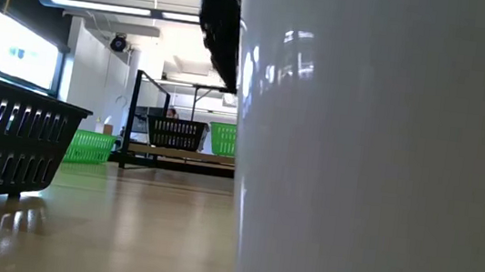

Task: Stack baskets on shelf by color
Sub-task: Stack the right white bin on the white bin on the shelf

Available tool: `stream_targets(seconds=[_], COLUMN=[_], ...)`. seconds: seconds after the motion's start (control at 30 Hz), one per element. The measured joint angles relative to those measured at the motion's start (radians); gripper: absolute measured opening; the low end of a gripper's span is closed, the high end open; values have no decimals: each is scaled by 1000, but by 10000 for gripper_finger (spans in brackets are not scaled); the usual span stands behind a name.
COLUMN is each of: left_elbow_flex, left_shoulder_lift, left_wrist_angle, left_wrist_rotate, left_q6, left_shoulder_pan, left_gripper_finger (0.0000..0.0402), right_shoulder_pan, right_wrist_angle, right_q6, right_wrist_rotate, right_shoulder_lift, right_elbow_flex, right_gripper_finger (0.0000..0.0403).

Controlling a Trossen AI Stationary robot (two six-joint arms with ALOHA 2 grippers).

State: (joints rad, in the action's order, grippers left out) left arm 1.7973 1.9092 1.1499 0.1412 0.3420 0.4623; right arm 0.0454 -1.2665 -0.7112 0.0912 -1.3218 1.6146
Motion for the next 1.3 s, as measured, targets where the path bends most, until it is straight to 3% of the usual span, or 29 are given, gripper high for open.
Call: stream_targets(seconds=[0.2, 0.8, 1.13, 1.3], left_elbow_flex=[0, 0, -1, -1], left_shoulder_lift=[-95, -324, -355, -358], left_wrist_angle=[35, 73, 151, 227], left_wrist_rotate=[69, 51, -140, -225], left_q6=[-78, -351, -528, -624], left_shoulder_pan=[-13, -217, -380, -460], left_gripper_finger=[117, 117, 117, 117], right_shoulder_pan=[118, 449, 570, 620], right_wrist_angle=[28, 225, 398, 489], right_q6=[-68, -190, -115, -98], right_wrist_rotate=[2, -3, -21, -42], right_shoulder_lift=[-56, -229, -363, -443], right_elbow_flex=[0, -1, -1, -1], right_gripper_finger=[81, 85, 171, 180])
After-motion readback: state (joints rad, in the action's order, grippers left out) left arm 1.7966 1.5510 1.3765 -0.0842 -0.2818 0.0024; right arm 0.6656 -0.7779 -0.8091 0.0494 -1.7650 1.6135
